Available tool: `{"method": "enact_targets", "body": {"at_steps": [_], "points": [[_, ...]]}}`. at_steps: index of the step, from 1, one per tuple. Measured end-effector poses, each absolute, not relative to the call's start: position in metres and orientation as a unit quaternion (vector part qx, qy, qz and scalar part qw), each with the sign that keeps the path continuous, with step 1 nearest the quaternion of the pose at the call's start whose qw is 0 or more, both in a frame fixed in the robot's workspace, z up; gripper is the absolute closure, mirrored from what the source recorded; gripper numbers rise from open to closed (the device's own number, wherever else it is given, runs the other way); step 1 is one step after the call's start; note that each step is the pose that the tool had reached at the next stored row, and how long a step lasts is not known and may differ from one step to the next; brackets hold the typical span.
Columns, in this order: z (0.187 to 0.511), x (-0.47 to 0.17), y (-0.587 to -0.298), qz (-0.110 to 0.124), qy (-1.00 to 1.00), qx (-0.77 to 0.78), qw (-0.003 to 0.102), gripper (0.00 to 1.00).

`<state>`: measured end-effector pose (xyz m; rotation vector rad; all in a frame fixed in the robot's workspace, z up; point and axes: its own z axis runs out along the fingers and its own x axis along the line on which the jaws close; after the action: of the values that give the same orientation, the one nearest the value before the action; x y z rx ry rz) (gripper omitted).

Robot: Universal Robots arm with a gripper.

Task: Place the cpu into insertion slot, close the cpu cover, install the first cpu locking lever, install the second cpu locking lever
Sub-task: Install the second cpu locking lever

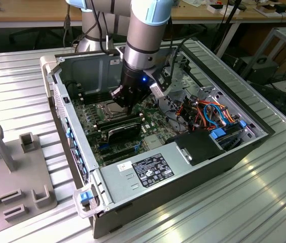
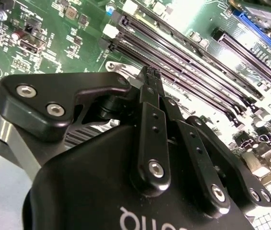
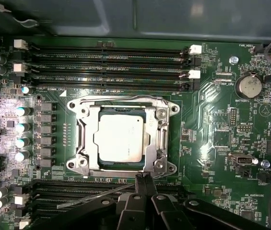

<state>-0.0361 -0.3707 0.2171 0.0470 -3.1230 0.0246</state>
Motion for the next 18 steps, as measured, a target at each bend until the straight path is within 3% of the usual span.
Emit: {"method": "enact_targets", "body": {"at_steps": [18], "points": [[0.215,-0.054,-0.371,0.008,-1.0,0.02,0.009,0.89]]}}
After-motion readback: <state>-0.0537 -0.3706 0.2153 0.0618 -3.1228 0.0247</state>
